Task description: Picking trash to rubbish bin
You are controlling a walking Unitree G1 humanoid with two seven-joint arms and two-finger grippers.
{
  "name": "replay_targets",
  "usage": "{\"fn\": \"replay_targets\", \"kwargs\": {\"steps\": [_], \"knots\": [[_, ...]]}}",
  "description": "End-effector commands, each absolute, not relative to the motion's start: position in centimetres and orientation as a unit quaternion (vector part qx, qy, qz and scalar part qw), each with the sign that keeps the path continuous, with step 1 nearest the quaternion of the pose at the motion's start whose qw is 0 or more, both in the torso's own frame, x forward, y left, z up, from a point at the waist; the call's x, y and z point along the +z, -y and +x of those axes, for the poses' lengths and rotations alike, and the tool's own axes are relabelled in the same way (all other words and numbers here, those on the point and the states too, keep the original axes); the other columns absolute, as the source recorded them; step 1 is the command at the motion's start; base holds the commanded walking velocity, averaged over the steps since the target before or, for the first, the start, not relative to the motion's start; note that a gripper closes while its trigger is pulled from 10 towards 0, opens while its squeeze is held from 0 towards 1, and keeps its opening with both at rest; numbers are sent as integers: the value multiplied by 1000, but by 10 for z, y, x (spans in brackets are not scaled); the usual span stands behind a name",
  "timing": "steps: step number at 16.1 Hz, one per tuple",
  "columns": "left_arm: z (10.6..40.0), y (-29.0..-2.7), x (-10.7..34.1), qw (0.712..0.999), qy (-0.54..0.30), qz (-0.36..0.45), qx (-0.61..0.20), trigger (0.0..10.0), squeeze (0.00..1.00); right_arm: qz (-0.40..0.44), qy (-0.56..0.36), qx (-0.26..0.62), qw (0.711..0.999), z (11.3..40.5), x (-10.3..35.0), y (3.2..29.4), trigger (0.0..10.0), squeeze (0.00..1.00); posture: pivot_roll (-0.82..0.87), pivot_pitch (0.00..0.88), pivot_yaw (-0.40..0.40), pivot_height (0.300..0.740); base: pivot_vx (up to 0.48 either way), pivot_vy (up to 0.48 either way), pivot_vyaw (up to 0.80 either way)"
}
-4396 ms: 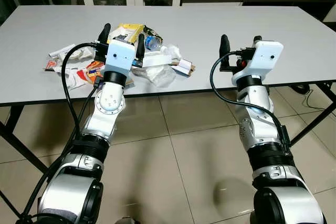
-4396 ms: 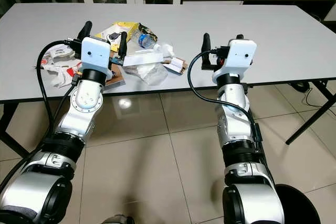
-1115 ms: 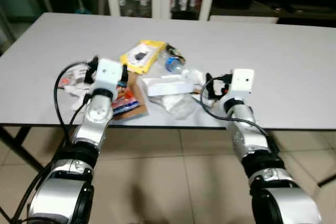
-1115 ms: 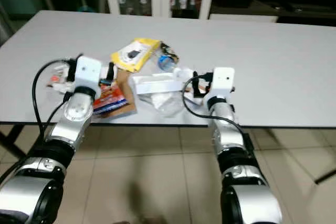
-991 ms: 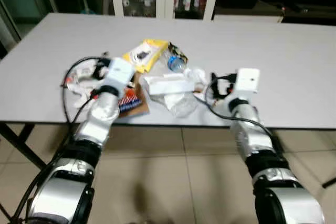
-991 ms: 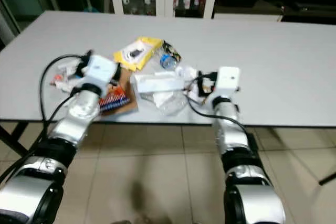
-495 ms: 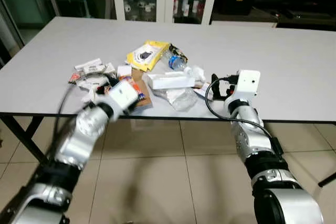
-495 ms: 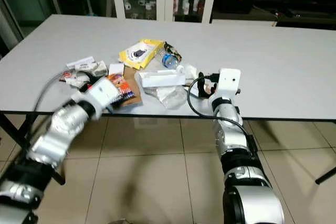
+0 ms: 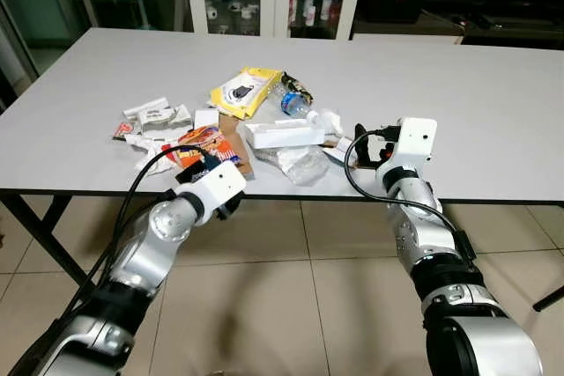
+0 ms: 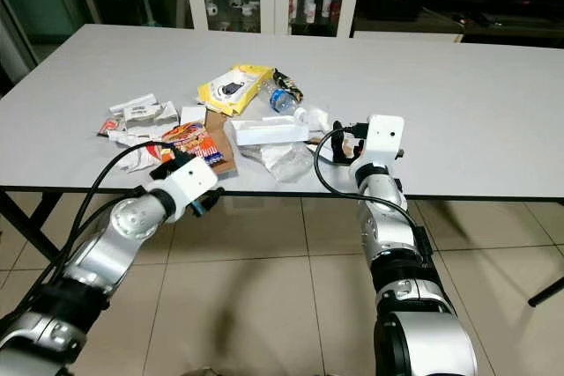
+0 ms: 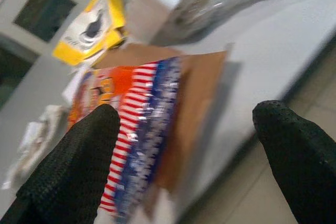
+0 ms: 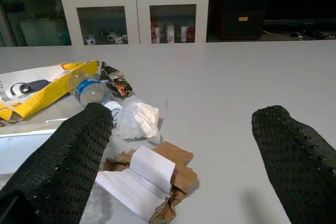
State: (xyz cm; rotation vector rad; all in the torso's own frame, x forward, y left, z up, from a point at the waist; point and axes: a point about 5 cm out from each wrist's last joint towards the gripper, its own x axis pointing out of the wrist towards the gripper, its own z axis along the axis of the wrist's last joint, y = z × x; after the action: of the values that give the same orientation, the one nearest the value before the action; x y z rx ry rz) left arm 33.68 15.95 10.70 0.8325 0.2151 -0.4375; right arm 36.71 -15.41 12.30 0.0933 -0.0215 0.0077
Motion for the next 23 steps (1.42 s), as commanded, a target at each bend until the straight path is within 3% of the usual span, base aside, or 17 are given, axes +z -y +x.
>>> {"fn": "replay_targets", "kwargs": {"steps": [1,8,15,20,21,22,23], "knots": [[342,-159,109,881,-102,420,-193,10000,0,48,8,-1,999,368,123,157,10000,0,47,0,-29,740,0,0,0],[351,-156,97,876,-112,443,-154,10000,0,47,10,-2,999,367,124,158,10000,0,32,0,-26,740,0,0,0],[358,-175,86,829,-142,535,-76,10000,0,46,8,-6,999,362,119,162,10000,0,15,6,-30,740,0,0,0],[356,-177,74,826,-160,538,-61,10000,0,47,7,-9,999,362,119,163,10000,0,11,0,-29,740,0,0,0],[354,-175,70,825,-165,537,-65,3216,0,47,7,-9,999,362,119,162,10000,0,9,0,-27,740,0,0,0],[354,-175,69,825,-166,537,-65,3216,0,48,8,-9,999,362,120,162,10000,0,9,0,-27,740,0,0,0],[354,-173,67,826,-165,535,-65,0,0,49,9,-10,999,362,120,162,10000,0,8,0,-25,740,0,0,0]]}}
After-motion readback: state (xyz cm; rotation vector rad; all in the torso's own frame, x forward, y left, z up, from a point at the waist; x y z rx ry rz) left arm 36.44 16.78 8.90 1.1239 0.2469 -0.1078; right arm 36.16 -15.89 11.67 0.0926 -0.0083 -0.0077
